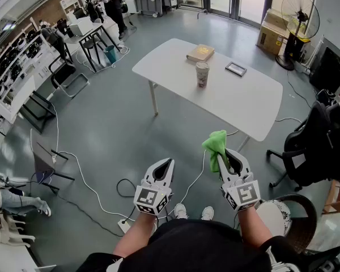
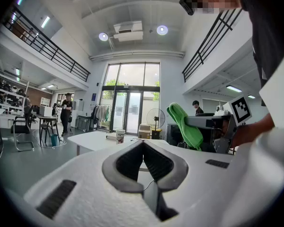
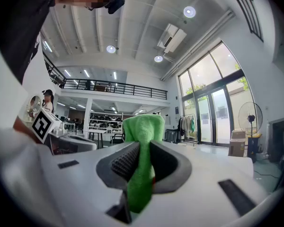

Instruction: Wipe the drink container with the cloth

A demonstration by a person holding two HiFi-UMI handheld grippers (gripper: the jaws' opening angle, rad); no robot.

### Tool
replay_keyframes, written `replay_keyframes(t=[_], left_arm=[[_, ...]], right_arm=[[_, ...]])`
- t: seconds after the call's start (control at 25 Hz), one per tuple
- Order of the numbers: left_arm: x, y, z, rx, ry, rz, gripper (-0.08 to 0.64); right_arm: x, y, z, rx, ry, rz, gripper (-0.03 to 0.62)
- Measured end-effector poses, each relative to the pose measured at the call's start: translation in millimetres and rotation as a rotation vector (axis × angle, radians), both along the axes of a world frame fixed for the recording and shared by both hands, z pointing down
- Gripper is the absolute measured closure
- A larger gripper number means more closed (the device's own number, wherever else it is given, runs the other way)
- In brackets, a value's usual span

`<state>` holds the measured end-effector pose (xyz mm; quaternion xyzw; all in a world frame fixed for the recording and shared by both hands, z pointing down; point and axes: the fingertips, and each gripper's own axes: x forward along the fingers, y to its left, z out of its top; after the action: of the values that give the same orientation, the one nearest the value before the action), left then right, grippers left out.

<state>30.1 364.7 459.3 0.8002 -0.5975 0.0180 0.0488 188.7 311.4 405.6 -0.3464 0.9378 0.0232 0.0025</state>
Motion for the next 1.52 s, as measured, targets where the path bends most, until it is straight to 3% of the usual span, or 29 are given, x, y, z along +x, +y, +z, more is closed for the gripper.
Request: replay_keyframes(t=[0.32,0.84,1.28,1.52], left_arm=[[23,1,7,-0.029,0.000,-0.020,0.548],[8,-1,6,-0.019,-0.003,-0.003,0.548],[-50,3,16,-0.031,-0.020,0.022,0.548],[-71,8,32,-0.062,-0.029,0.045,0.548]], right_arm=[[22,-2,10,-0.028,0.011,-0.018,0.523],[-4,-12,5,-0.048,-0.063,-0.019,0.514],[-61,-16,15,-0.124,-0.088,0.004,0.514],[-85,-14,38,-0.221,-0.087,-0.012,0.514]])
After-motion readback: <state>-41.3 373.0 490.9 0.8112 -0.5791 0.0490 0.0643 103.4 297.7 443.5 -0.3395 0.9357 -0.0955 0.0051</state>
